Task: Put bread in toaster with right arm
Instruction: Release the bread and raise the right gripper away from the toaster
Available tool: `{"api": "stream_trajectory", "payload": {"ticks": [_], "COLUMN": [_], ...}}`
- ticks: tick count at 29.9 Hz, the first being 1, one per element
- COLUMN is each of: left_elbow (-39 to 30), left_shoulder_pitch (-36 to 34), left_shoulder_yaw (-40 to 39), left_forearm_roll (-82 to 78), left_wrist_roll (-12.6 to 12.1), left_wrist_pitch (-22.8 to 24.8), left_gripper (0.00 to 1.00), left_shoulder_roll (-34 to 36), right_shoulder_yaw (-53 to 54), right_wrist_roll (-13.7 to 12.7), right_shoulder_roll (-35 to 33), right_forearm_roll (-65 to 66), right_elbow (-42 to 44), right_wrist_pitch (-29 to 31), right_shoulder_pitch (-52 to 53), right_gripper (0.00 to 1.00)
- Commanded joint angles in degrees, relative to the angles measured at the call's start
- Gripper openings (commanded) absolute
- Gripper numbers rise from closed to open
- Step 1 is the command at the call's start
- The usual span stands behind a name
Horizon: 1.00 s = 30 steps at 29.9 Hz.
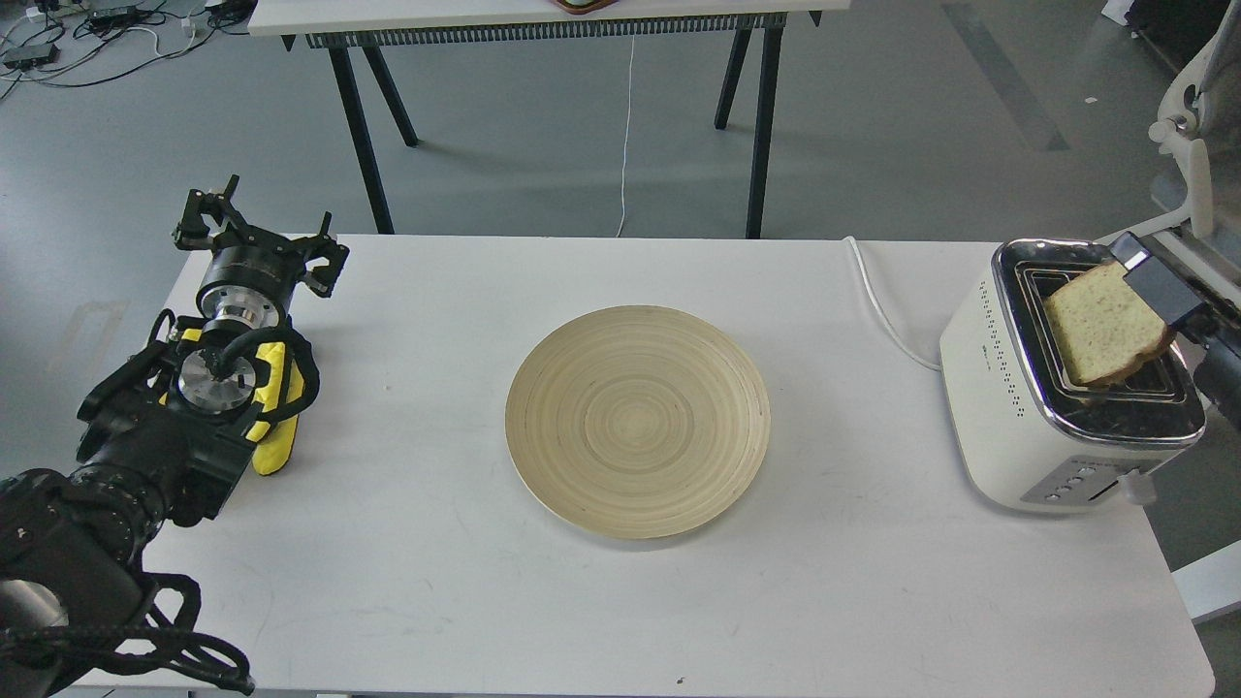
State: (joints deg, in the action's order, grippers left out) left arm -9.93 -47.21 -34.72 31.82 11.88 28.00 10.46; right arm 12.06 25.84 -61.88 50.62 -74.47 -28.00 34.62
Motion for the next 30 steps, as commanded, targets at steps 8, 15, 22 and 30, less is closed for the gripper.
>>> {"api": "stream_trajectory", "payload": {"ticks": [8,15,22,30], "left_elbow": [0.00,0.00,0.00,0.00], "left_shoulder_pitch": [0.02,-0.07,-0.07,0.02], "left_shoulder_yaw": [0.00,0.00,0.00,0.00], "left_forearm_roll": [0.00,0.00,0.00,0.00], "left_wrist_roll": [-0.02,-0.02,-0.02,-0.02], "left_wrist_pitch": [0.00,0.00,0.00,0.00], "left_gripper": [1.00,1.00,1.00,1.00], "left_shoulder_roll": [0.00,0.00,0.00,0.00], "right_shoulder_yaw": [0.68,3.74,15.00,22.64], "right_wrist_roll": [-0.61,-1.05,0.09,2.16], "right_shoulder_roll": [3.07,9.84,19.14,34.97], "right_forearm_roll": [-1.04,-5.96,-15.80,-31.43], "right_elbow": [-0.50,-1.20,0.03,10.03], "right_wrist_pitch": [0.00,0.00,0.00,4.94], "right_shoulder_pitch": [1.50,5.37,4.75,3.18], "right_gripper": [0.92,0.93,0.94,0.94]}}
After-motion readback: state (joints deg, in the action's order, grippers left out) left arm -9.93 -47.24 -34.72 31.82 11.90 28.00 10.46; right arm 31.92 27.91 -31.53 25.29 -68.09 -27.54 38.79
